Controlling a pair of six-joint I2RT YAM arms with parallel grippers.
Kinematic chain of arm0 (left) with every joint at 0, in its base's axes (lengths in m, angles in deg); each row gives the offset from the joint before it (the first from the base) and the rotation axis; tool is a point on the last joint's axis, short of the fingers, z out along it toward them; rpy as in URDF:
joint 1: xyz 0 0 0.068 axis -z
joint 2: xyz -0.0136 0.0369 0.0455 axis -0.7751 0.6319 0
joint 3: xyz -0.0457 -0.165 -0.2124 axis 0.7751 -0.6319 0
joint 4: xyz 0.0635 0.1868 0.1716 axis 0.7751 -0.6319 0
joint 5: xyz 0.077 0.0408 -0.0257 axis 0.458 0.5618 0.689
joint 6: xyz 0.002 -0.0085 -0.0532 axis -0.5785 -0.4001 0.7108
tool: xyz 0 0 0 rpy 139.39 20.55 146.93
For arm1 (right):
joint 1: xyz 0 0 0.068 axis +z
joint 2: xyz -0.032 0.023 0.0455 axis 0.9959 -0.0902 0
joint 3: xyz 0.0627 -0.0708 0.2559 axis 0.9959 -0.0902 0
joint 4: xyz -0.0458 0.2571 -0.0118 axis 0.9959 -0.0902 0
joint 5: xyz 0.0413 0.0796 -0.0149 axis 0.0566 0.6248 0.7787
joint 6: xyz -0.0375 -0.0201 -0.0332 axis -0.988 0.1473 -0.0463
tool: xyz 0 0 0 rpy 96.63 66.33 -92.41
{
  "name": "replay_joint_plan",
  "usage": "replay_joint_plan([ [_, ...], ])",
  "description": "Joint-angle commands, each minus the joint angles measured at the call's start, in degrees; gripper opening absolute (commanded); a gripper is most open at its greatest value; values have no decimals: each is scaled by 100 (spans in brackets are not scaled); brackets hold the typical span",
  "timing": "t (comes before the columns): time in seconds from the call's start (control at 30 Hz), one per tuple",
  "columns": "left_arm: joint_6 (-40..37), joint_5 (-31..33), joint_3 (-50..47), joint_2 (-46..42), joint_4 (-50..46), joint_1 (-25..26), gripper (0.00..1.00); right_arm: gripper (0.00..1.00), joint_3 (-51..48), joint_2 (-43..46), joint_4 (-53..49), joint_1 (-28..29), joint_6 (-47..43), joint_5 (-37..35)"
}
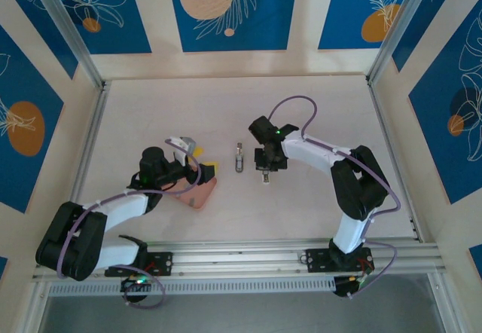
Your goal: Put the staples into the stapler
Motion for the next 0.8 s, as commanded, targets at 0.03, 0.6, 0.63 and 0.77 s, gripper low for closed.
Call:
replay_joint_plan([
  [0.03, 5, -5, -25, 74, 113, 57, 93, 14, 11, -136, -12, 55, 68, 53],
  [0.6, 19, -22, -20, 79, 104, 58, 93, 14, -319, 97, 108, 205, 130, -367],
  [0.63, 18, -19, -22, 86, 104, 58, 93, 14, -349, 142, 138, 213, 124, -367],
  [0.77, 21, -28, -10, 101, 104, 58, 93, 14, -492, 346, 298, 255, 88, -447],
])
